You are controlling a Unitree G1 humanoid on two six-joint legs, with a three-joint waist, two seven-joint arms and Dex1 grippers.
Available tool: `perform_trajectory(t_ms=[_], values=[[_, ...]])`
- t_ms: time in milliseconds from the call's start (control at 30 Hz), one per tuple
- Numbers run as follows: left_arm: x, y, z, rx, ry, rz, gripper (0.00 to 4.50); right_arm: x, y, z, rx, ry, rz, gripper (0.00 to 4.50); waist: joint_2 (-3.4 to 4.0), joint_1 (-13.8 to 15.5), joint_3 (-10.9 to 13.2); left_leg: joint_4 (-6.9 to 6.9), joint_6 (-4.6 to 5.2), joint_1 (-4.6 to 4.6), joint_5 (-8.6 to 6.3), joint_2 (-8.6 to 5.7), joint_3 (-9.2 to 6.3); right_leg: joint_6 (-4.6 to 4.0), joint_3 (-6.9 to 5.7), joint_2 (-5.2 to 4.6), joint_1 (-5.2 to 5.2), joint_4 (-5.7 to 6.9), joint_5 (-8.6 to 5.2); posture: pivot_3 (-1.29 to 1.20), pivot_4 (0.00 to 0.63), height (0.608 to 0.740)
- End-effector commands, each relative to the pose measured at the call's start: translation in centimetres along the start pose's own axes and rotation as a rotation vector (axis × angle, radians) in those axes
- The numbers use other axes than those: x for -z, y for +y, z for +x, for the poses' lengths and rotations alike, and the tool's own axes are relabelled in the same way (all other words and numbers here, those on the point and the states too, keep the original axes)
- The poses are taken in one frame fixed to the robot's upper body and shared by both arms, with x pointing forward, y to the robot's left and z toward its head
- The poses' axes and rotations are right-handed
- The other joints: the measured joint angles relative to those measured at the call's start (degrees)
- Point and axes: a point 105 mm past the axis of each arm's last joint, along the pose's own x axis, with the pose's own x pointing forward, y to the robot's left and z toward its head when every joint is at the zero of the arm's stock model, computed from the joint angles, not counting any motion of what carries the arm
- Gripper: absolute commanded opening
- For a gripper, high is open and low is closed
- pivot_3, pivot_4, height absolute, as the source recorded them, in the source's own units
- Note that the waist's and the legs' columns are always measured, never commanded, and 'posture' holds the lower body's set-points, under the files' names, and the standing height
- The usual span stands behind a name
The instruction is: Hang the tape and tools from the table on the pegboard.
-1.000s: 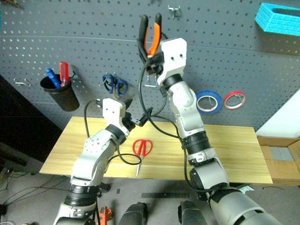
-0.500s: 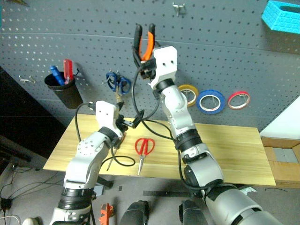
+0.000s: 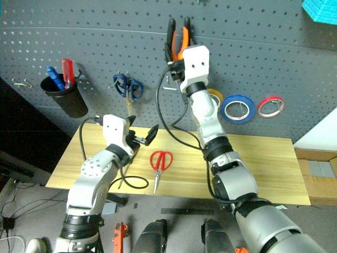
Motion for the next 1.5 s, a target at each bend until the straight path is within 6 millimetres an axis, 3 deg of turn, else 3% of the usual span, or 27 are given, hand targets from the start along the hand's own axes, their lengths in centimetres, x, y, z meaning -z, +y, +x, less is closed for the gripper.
perform_trajectory(t_ms=[33,233,467,633,833,1000,1133,1267,1500], values=[[-1.2,0.0,-0.1,0.012,-0.041,0.015,4.50,-1.6,0.4,0.4,-0.005,-0.071,-0.008,2.88,0.01,0.0,0.1,0.01,0.00,0.00,0.00,0.00,-0.01,0.00,0.00,0.00,0.00,0.01,0.00,0.22,0.251,0.740],[-1.1,0.1,-0.1,0.014,-0.036,0.018,4.50,-0.7,1.6,-0.7,-0.028,-0.049,0.022,2.88,0.02,0.0,0.2,0.01,0.00,0.00,0.00,0.00,-0.01,0.00,-0.02,0.01,0.00,0.01,-0.01,0.22,0.257,0.740],[-1.1,-0.1,-0.1,0.015,-0.034,0.018,4.50,-1.3,0.8,-0.4,-0.020,-0.065,0.009,2.88,0.03,0.0,0.5,0.02,0.00,0.01,0.00,0.01,-0.02,-0.01,-0.02,0.01,0.00,0.02,-0.02,0.22,0.253,0.740],[-1.1,0.1,0.1,0.013,-0.035,0.021,4.50,-1.2,1.4,-0.4,-0.036,-0.056,0.013,2.88,0.05,0.0,0.8,-0.01,0.00,-0.02,0.00,0.02,-0.02,-0.02,-0.04,0.00,-0.02,-0.03,-0.02,0.22,0.252,0.740],[-1.1,0.6,0.0,-0.001,-0.033,0.031,4.50,1.1,3.8,-1.2,-0.158,0.053,-0.018,2.88,0.07,0.0,1.1,-0.01,0.00,-0.03,0.00,0.02,-0.02,-0.02,-0.05,0.00,-0.05,-0.02,-0.02,0.22,0.254,0.740],[-0.9,0.4,-0.2,0.001,-0.028,0.027,4.50,1.4,3.8,-1.5,-0.179,0.070,-0.030,4.45,0.07,0.0,1.2,-0.04,0.00,-0.04,0.00,0.03,-0.01,-0.03,-0.05,0.00,-0.08,-0.02,-0.03,0.22,0.256,0.740],[-0.4,-0.3,-0.3,0.018,-0.017,0.012,4.50,1.5,3.1,-2.1,-0.171,0.076,-0.050,4.45,0.07,-0.1,1.2,-0.03,-0.01,-0.04,0.00,0.03,-0.01,-0.02,-0.05,0.00,-0.07,-0.02,-0.03,0.19,0.259,0.740],[0.4,-0.8,-0.7,0.032,0.006,-0.010,4.50,1.4,3.0,-3.9,-0.230,0.085,-0.038,4.45,0.08,-0.1,1.2,-0.04,-0.01,-0.06,0.00,0.03,-0.02,-0.01,-0.05,0.00,-0.08,-0.05,-0.04,0.17,0.261,0.740],[4.1,-1.6,-2.3,-0.011,0.146,-0.027,4.50,-0.4,3.8,-9.2,-0.466,0.137,0.003,4.45,0.19,-0.3,1.3,-0.01,-0.01,-0.08,-0.01,0.03,-0.03,0.02,-0.03,-0.01,-0.06,-0.08,-0.06,0.12,0.273,0.740]])
